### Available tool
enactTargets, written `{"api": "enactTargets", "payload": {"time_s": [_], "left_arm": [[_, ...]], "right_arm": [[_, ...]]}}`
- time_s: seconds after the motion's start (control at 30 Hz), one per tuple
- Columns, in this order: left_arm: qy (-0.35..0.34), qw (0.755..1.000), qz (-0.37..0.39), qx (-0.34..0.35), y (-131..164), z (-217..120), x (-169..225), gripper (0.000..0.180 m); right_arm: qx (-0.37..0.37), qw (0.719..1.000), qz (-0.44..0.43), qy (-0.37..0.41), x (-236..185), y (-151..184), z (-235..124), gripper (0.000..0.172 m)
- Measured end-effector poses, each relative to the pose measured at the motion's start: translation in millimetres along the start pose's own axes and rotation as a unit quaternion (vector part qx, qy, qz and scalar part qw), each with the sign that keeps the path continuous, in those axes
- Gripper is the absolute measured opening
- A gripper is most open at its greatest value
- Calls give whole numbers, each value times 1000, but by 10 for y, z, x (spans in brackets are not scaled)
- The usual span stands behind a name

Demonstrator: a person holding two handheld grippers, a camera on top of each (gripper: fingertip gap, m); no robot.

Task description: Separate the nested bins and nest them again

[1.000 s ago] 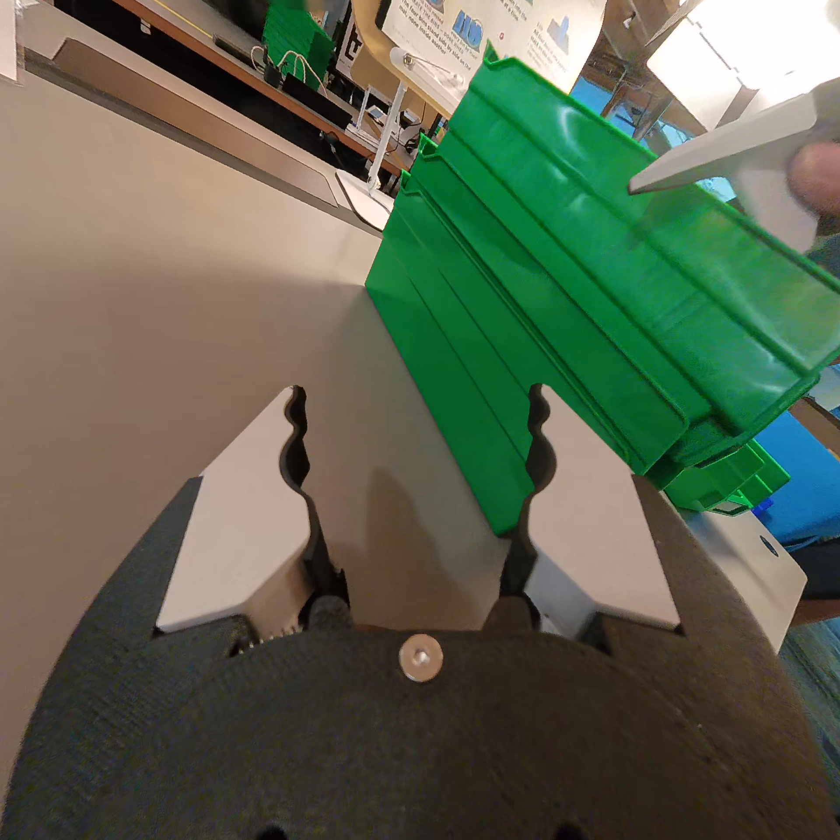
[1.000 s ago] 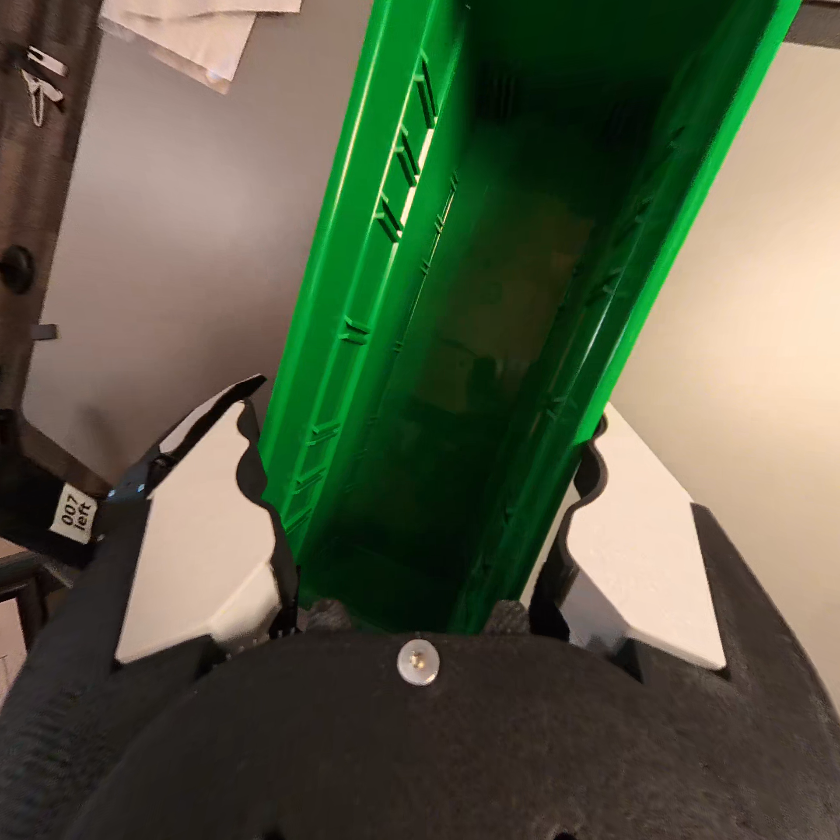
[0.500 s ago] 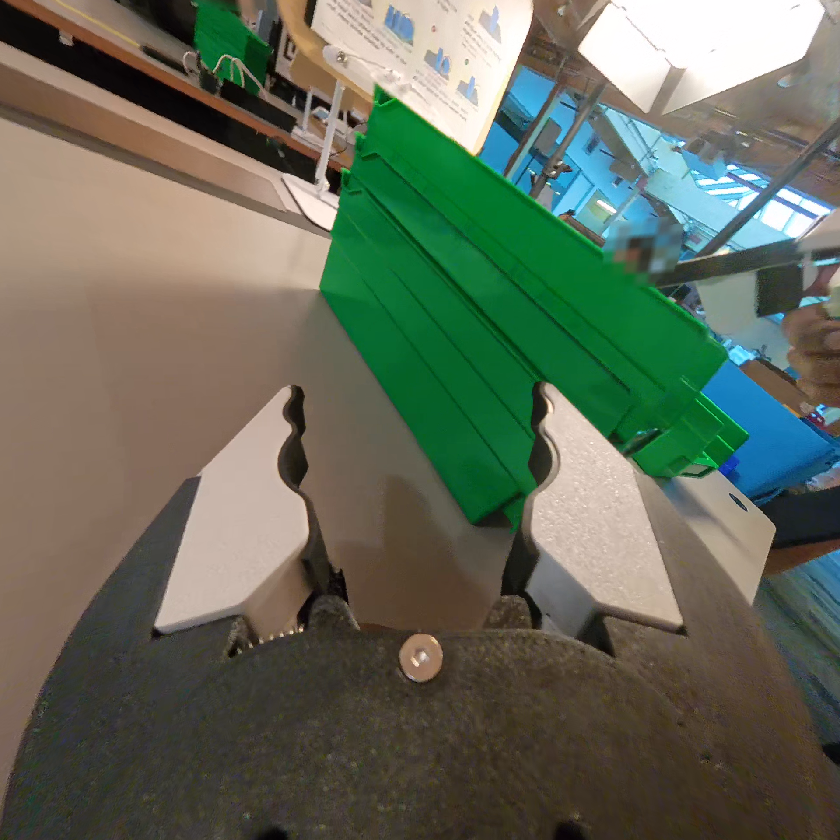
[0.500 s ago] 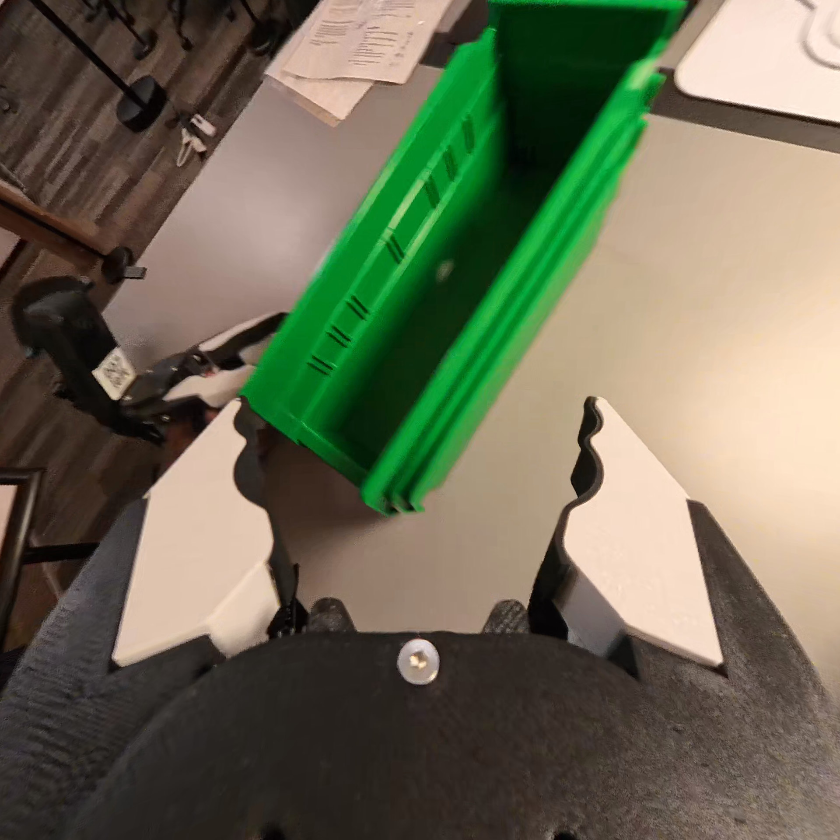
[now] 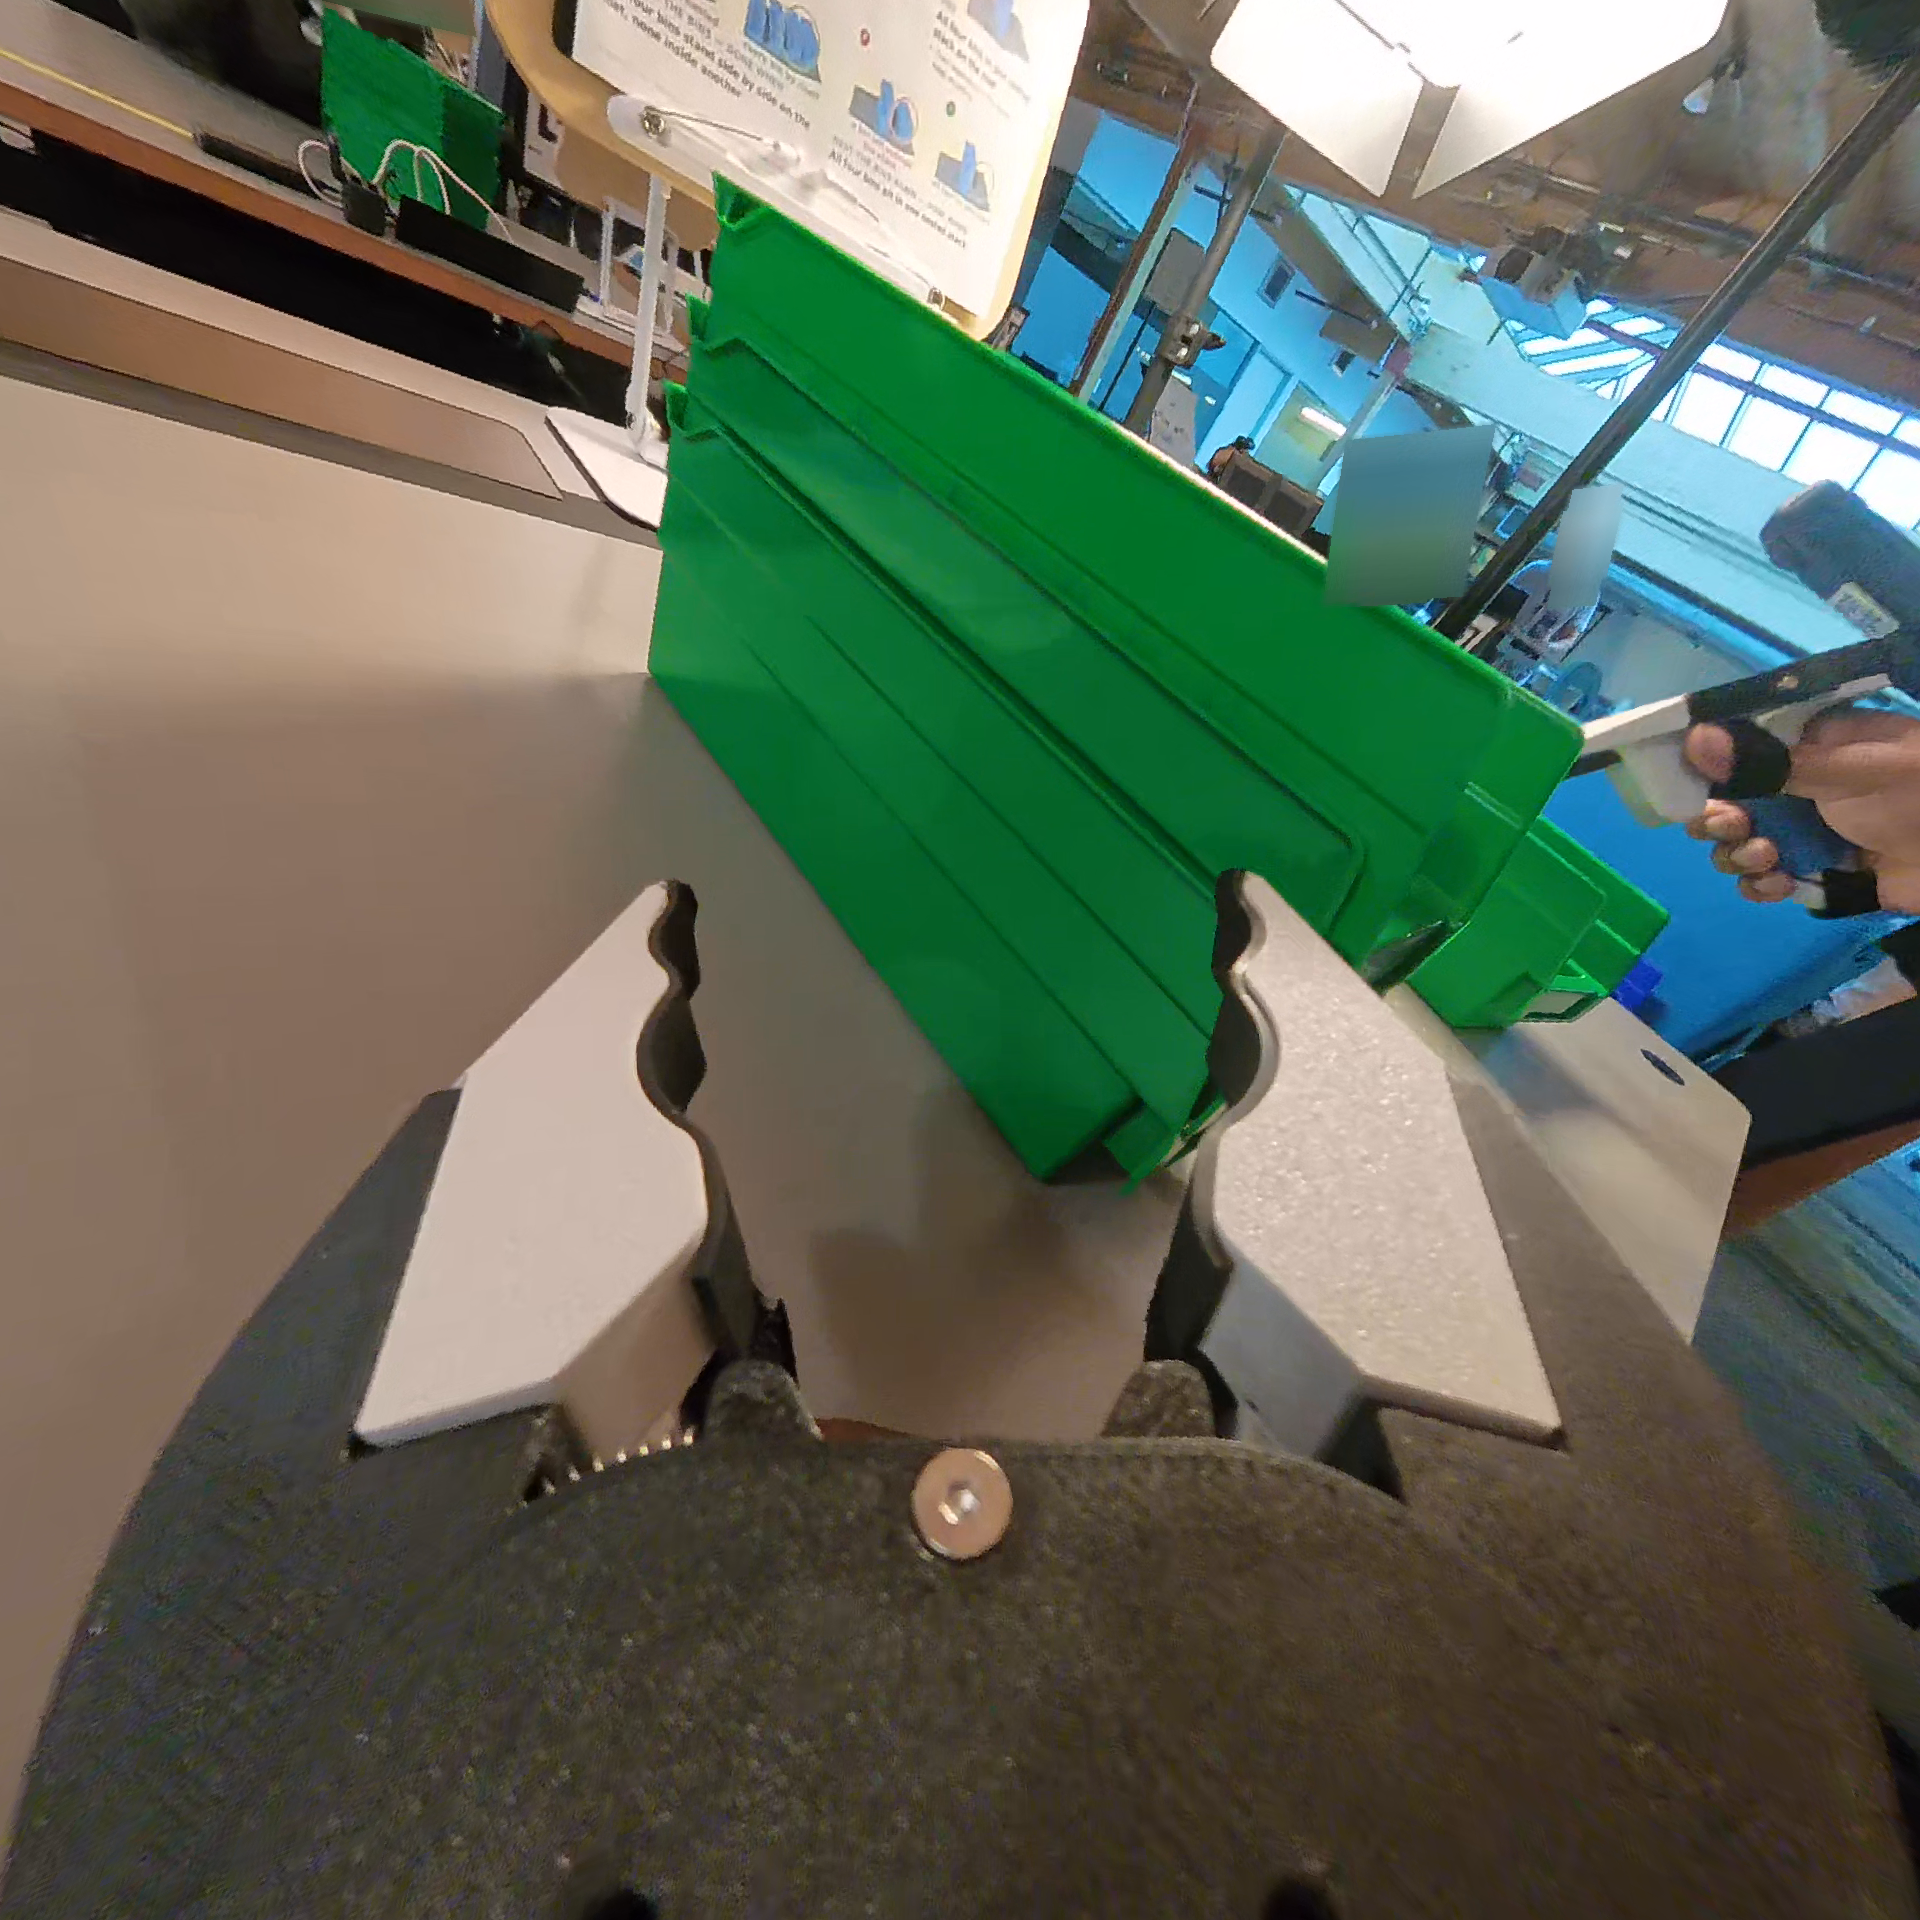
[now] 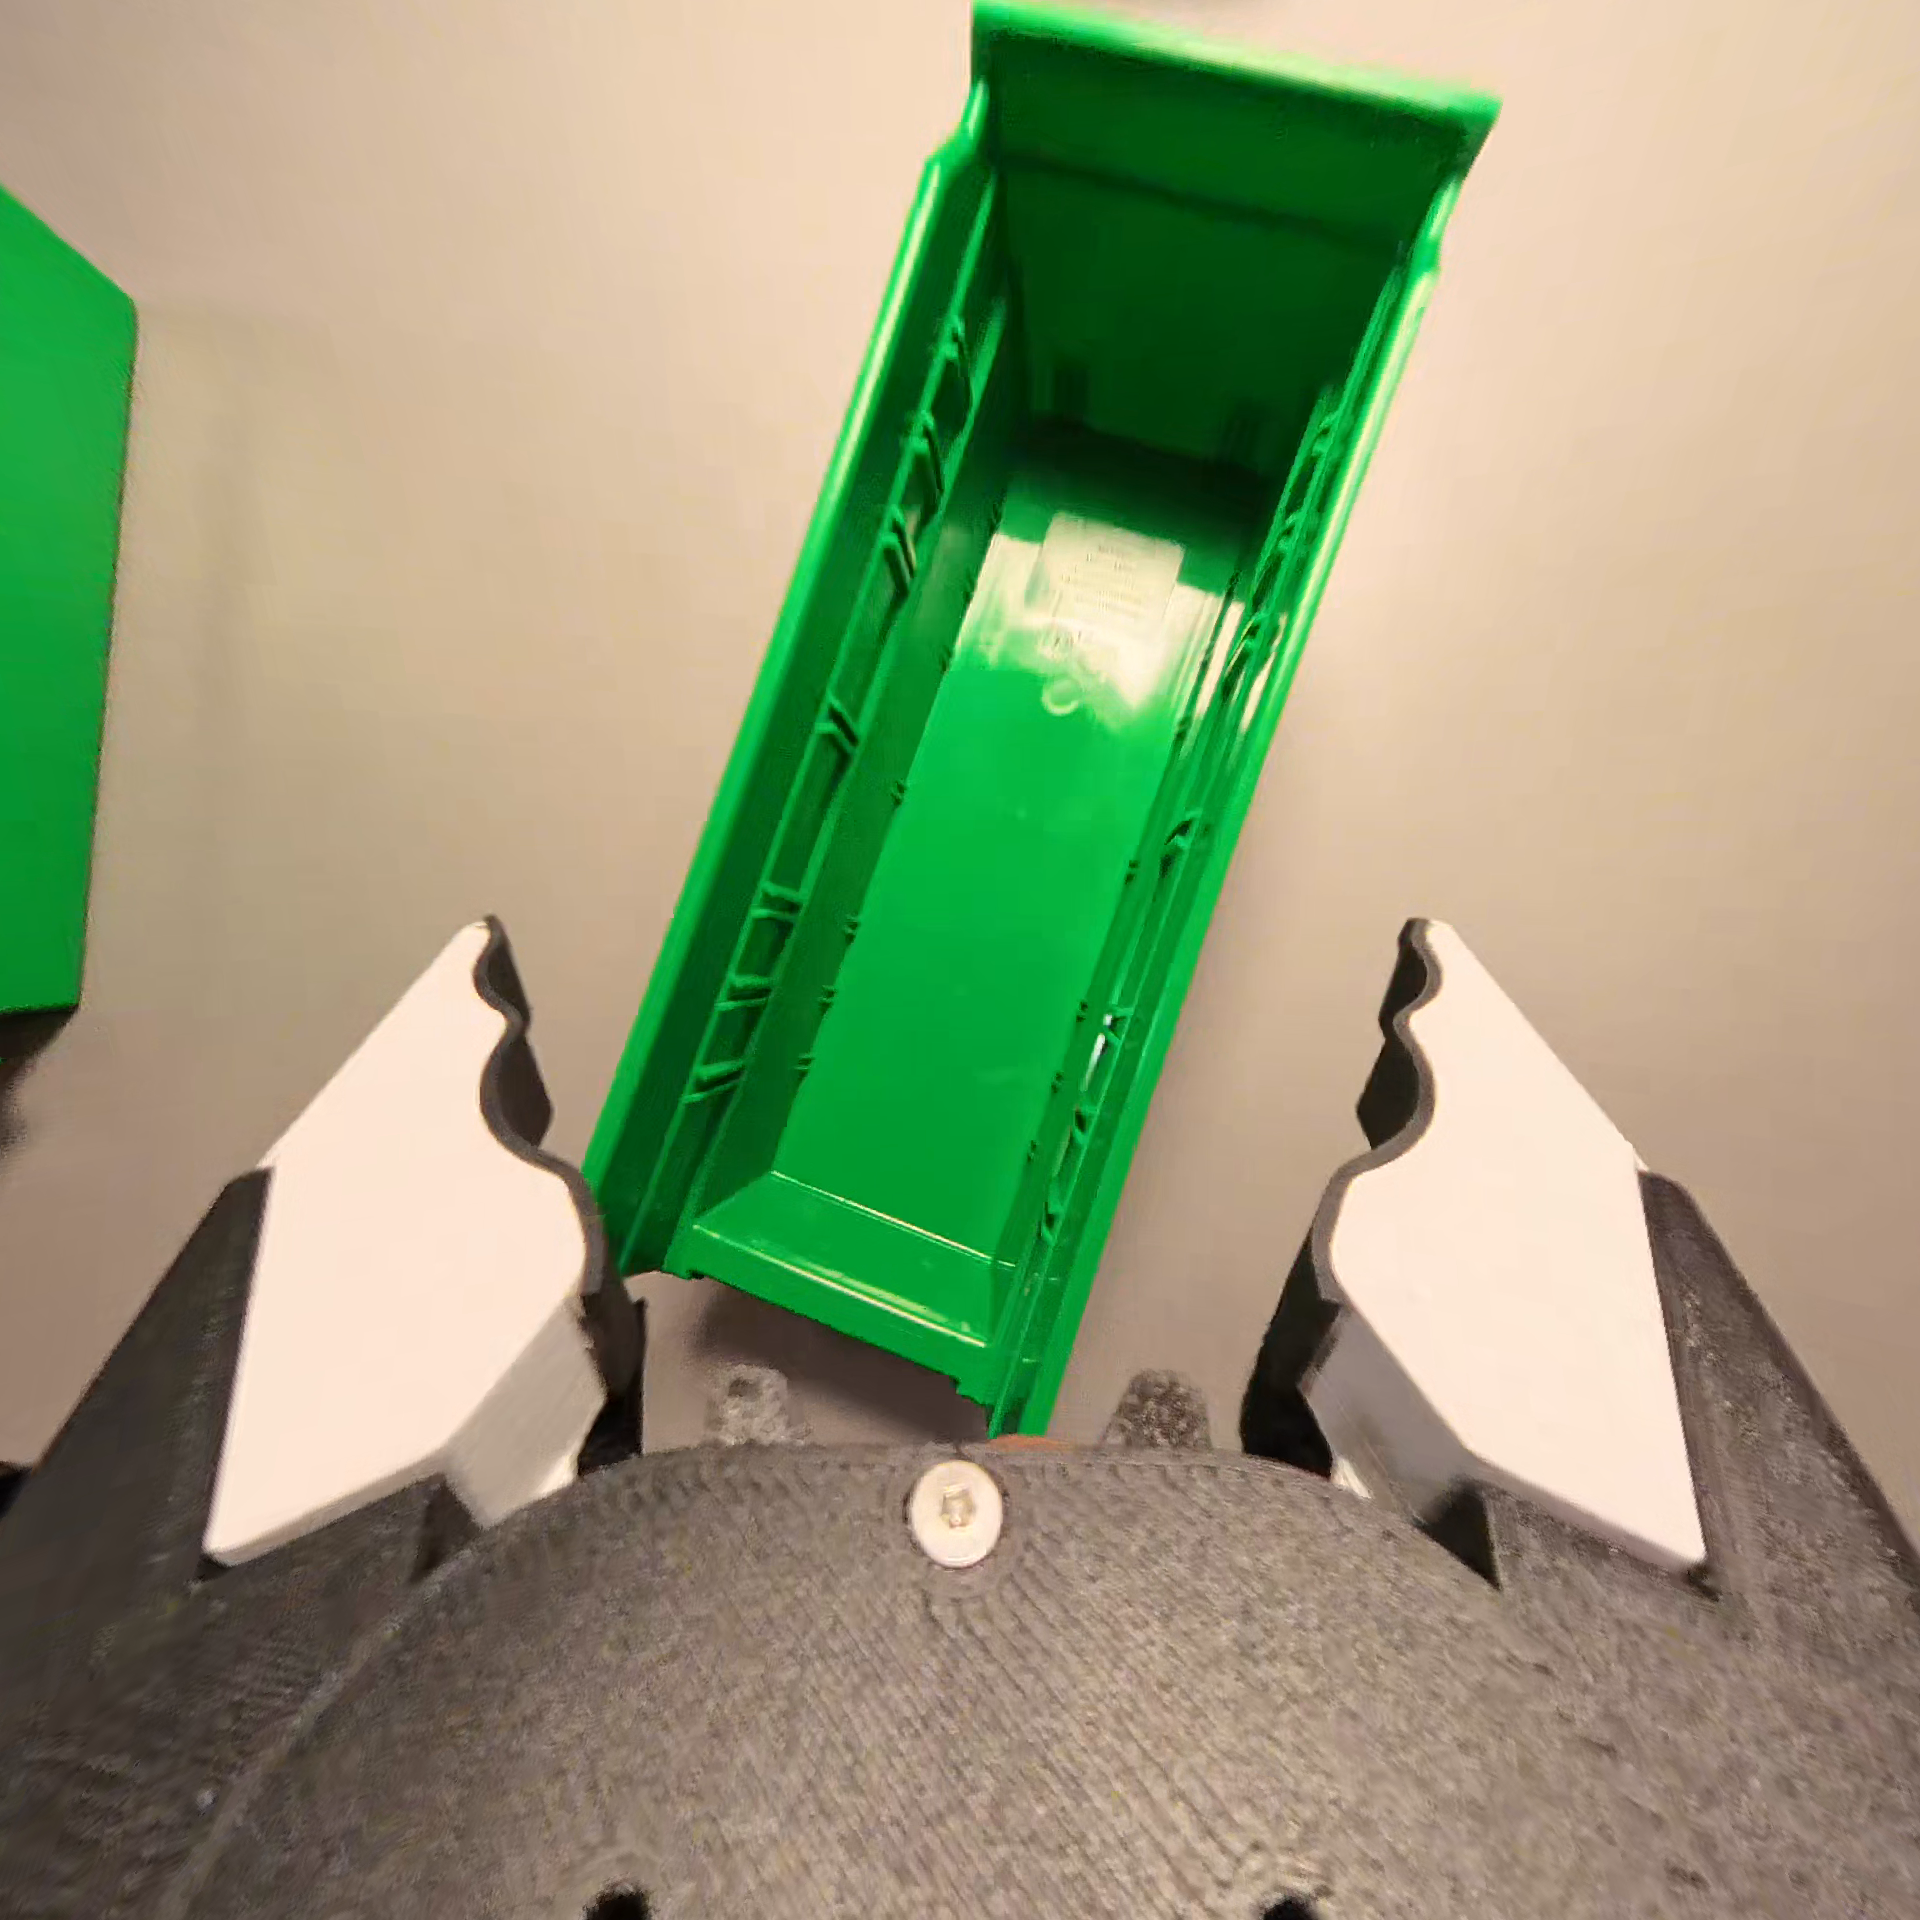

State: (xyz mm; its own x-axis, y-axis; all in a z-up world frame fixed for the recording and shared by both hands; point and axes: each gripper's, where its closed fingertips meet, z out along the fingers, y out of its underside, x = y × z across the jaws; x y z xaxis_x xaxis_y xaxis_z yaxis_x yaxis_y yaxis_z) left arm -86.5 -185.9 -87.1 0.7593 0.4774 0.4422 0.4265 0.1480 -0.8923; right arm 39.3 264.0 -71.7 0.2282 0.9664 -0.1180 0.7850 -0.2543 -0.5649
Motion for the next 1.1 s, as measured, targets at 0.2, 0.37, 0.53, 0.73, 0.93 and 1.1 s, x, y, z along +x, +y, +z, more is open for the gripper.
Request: {"api": "enactTargets", "payload": {"time_s": [0.2, 0.37, 0.53, 0.73, 0.93, 1.1], "left_arm": [[41, 999, -17, -26, 132, 148, 237, 93], [75, 996, -18, -45, 237, 244, 451, 92], [98, 994, -27, -43, 248, 243, 539, 95], [109, 992, -48, -31, 203, 216, 522, 94], [112, 992, -52, -29, 195, 210, 521, 94], [111, 992, -51, -29, 195, 209, 520, 94]], "right_arm": [[-54, 996, 7, -70, -122, 181, 359, 159], [-93, 994, -15, -60, -104, 207, 474, 159], [-137, 989, -34, -39, -55, 251, 547, 151], [-146, 987, -40, -46, -94, 187, 520, 126], [-134, 987, -33, -87, -218, 134, 429, 116], [-109, 983, -26, -142, -431, 50, 243, 115]]}}
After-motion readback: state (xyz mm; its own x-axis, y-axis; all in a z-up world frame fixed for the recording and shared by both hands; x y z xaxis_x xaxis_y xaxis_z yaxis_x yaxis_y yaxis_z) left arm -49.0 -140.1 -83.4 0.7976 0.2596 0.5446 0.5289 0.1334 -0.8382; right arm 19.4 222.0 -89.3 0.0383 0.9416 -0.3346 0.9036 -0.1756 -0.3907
